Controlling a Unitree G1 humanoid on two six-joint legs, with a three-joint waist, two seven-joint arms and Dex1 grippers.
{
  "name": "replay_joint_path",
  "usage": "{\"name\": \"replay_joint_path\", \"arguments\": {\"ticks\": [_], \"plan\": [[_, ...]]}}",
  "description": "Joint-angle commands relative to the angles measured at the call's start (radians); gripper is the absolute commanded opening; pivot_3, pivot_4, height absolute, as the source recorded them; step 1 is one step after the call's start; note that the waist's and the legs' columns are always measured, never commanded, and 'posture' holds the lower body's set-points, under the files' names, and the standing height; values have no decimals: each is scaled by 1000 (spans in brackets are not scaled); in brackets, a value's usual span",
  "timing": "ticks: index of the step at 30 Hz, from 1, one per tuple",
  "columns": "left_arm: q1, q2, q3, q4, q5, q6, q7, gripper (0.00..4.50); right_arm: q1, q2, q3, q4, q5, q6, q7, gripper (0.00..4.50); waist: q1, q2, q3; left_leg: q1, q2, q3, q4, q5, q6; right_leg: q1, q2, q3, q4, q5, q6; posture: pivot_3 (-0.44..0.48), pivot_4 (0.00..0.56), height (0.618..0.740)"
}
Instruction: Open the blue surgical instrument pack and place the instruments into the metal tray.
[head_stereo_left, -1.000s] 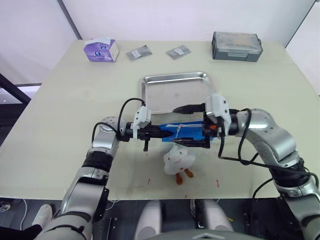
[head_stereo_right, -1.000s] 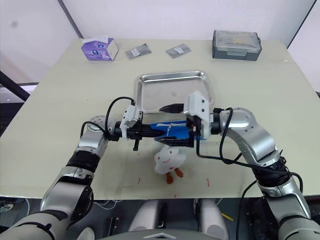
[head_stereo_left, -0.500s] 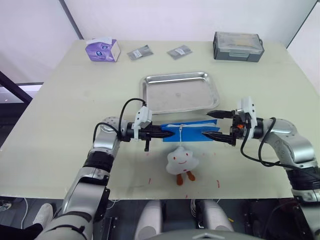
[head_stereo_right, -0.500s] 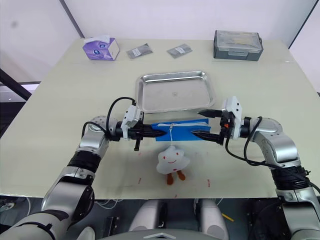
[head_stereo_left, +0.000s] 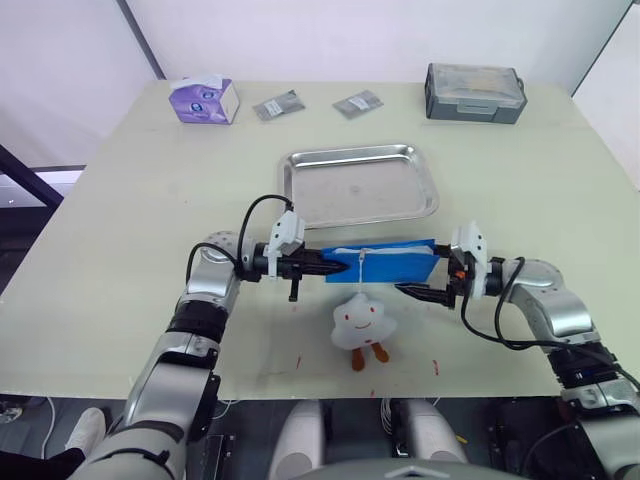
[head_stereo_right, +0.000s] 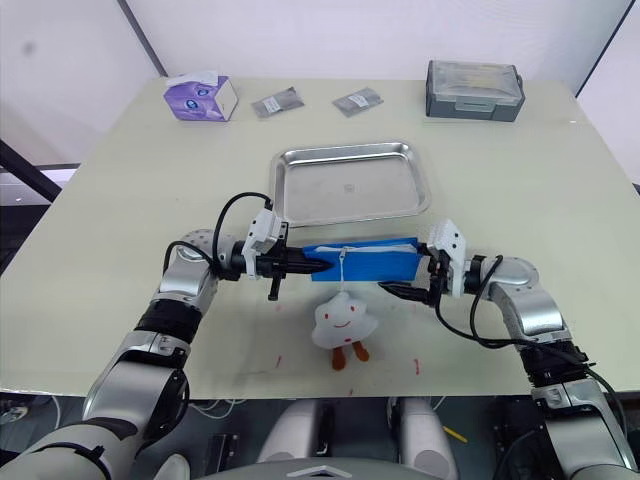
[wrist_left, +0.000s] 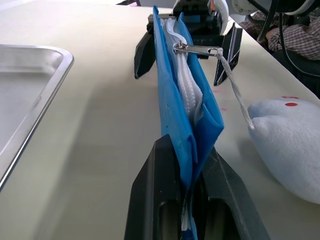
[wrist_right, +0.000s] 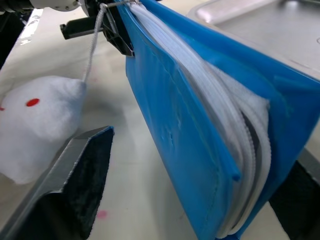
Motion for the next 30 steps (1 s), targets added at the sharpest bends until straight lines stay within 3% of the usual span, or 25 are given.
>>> {"name": "replay_joint_path", "arguments": {"ticks": [1, 4, 6, 8, 18, 19, 21, 26, 30], "plan": [[-13, 7, 6, -7, 1, -12, -7, 0, -15, 9, -18, -8, 1, -24, -3, 2897, 0, 0, 0, 0, 0, 0, 0, 0, 0, 0, 0, 0, 0, 0, 0, 0, 150, 734], [-10, 7, 6, -10, 1, -12, -7, 0, -15, 13, -16, -5, -1, -26, -3, 1580, 0, 0, 0, 0, 0, 0, 0, 0, 0, 0, 0, 0, 0, 0, 0, 0, 150, 734], [-10, 6, 5, -9, 1, -12, -7, 0, -17, 17, -18, -4, 0, -25, -2, 468, 0, 0, 0, 0, 0, 0, 0, 0, 0, 0, 0, 0, 0, 0, 0, 0, 150, 734], [-10, 7, 5, -8, 1, -11, -7, 0, -19, 19, -20, -2, -1, -26, 0, 21, -1, 0, 0, 0, 0, 0, 0, 0, 0, 0, 0, 0, 0, 0, 0, 0, 150, 734], [-10, 11, 17, -16, -10, 20, 3, 0, -6, 19, -30, -26, 6, -13, 9, 21, -1, 0, 0, 0, 0, 0, 0, 0, 0, 0, 0, 0, 0, 0, 0, 0, 150, 734], [-11, 13, 21, -16, -11, 22, 7, 865, -3, 17, -32, -28, 8, -13, 10, 0, -1, 0, 0, 0, 0, 0, 0, 0, 0, 0, 0, 0, 0, 0, 0, 0, 150, 734], [-12, 19, 26, -20, -15, 31, 5, 1661, 7, 14, -37, -32, 9, -13, 9, 0, -1, 0, 0, 0, 0, 0, 0, 0, 0, 0, 0, 0, 0, 0, 0, 0, 150, 734], [-12, 52, 51, -30, -31, 56, -7, 4313, 26, 8, -50, -52, 18, -4, -1, 0, -1, 0, 0, 0, 0, 0, 0, 0, 0, 0, 0, 0, 0, 0, 0, 0, 150, 734], [5, 87, 72, -68, -61, 102, -23, 4416, 37, 1, -57, -60, 19, -2, -2, 0, -1, 0, 0, 0, 0, 0, 0, 0, 0, 0, 0, 0, 0, 0, 0, 0, 150, 734]]}}
